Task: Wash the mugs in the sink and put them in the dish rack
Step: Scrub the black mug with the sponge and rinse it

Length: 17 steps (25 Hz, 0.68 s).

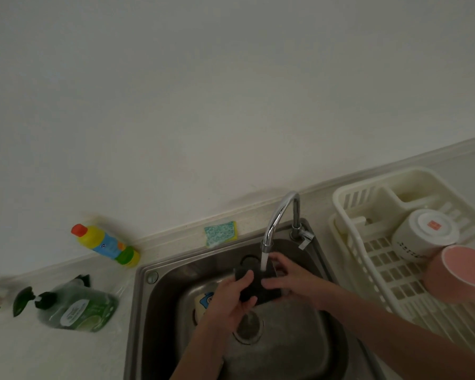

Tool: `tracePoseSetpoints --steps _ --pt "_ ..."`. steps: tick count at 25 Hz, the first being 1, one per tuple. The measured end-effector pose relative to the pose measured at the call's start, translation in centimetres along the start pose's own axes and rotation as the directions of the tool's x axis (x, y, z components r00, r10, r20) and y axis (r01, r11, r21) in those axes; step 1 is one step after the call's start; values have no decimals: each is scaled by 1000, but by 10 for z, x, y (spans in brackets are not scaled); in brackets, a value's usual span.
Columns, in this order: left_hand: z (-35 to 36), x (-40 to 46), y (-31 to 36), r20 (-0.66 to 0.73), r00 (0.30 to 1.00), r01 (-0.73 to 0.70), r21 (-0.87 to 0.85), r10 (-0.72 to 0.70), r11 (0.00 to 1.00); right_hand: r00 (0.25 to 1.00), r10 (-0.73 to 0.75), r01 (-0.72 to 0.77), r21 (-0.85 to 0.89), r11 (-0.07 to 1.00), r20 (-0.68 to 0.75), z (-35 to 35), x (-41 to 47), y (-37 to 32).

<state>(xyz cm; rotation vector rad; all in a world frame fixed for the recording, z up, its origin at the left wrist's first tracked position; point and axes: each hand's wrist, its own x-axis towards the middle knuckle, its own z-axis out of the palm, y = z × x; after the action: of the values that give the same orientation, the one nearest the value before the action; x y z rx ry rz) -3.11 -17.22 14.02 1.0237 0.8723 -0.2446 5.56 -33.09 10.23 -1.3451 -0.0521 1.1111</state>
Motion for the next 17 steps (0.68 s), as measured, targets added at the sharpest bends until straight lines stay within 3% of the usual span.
tracePoseSetpoints --steps 3,7,11,12,14,16,17 --pt "0 0 0 -26 1000 12 -8 -12 1000 996 92 -93 68 993 15 4 -1 2" --pt "-4 4 4 -42 999 11 -85 -15 996 998 -66 64 -127 990 -9 2 4 3" --pt "-3 4 0 -50 999 8 -116 -13 993 996 36 -27 107 994 -84 16 4 9" --pt "-2 3 -1 -37 999 -5 -122 1 992 992 21 -9 98 995 -125 20 5 11" --pt "-4 3 -2 -18 999 -51 -54 50 997 975 -93 79 -73 994 -203 19 7 12" --pt "-15 6 -3 -39 989 -130 192 140 973 952 -218 122 -385 915 -217 16 7 7" --pt "-21 6 -2 -47 978 -174 366 205 914 942 -257 112 -523 845 -214 14 8 4"
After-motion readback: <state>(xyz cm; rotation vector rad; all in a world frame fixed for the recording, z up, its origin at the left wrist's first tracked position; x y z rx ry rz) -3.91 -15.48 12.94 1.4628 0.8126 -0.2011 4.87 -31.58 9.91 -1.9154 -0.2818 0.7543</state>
